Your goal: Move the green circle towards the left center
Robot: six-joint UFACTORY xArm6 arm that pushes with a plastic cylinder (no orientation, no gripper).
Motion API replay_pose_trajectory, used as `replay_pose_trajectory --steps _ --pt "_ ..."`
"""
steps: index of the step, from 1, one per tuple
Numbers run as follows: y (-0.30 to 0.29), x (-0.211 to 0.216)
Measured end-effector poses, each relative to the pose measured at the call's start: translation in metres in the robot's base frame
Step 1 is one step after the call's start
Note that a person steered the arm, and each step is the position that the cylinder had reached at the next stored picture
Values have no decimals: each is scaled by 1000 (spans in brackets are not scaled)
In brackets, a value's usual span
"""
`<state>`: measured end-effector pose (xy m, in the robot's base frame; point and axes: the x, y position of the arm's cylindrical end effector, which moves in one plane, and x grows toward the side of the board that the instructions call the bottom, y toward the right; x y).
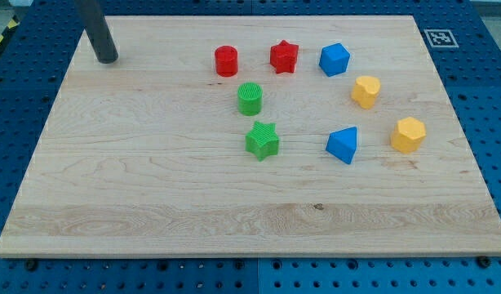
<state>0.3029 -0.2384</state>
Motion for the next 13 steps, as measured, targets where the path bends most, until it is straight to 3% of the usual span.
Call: replay_pose_trajectory --steps 11,13 --pt "4 15" --pt "43 16"
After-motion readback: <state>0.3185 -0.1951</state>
